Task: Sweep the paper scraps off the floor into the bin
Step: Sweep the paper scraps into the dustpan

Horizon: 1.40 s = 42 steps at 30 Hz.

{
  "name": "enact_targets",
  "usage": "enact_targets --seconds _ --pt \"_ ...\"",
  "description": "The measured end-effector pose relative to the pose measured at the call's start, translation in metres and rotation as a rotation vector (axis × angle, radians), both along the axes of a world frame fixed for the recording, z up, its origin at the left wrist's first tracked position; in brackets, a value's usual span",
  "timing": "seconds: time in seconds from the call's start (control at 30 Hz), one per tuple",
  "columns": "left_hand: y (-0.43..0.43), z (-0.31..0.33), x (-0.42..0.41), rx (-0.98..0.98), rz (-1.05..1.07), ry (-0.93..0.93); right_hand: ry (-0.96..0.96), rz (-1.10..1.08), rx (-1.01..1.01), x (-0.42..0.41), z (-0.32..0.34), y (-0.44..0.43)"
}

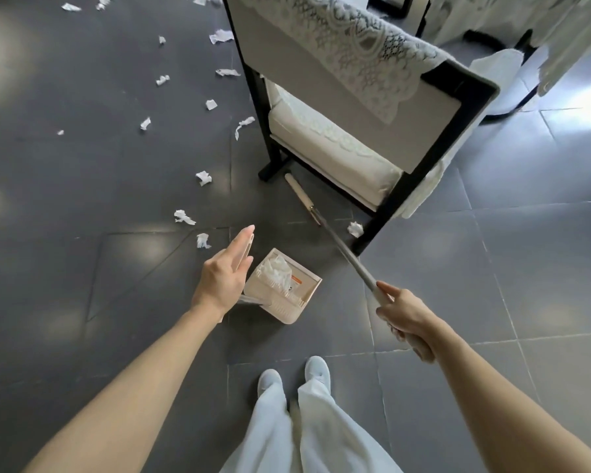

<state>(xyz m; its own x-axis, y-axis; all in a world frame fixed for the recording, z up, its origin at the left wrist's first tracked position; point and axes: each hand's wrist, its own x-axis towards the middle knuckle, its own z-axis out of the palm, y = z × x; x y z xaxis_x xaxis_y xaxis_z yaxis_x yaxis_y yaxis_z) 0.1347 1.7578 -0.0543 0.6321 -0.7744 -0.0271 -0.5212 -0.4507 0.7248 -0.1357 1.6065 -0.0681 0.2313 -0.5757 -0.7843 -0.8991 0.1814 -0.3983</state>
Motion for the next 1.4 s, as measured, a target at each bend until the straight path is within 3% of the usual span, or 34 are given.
enact_targets --seconds 0.27,0.43,0.67,1.03,1.23,1.4 --pt "-0.044 -0.008 -0.023 0.049 0.009 0.014 0.035 -0.072 -0.034 -0.014 -0.015 -0.042" --pt "-0.062 -0.010 -0.022 0.026 0.024 0.025 -0.107 -0.235 0.162 -0.004 -0.037 -0.053" --pt "-0.060 -0.005 -0.030 0.019 0.087 -0.015 -0.195 -0.226 0.371 -0.001 -0.015 -0.043" --pt "-0.004 0.005 -0.021 -0.029 0.160 0.006 -0.186 -0.040 0.195 0.023 0.018 -0.053" --pt "0.050 0.010 -0.006 -0.003 0.291 -0.047 -0.181 0.004 0.214 0.081 -0.013 -0.022" --pt "0.098 0.014 0.019 -0.018 0.419 0.024 -0.227 0.048 0.337 0.132 -0.028 0.036"
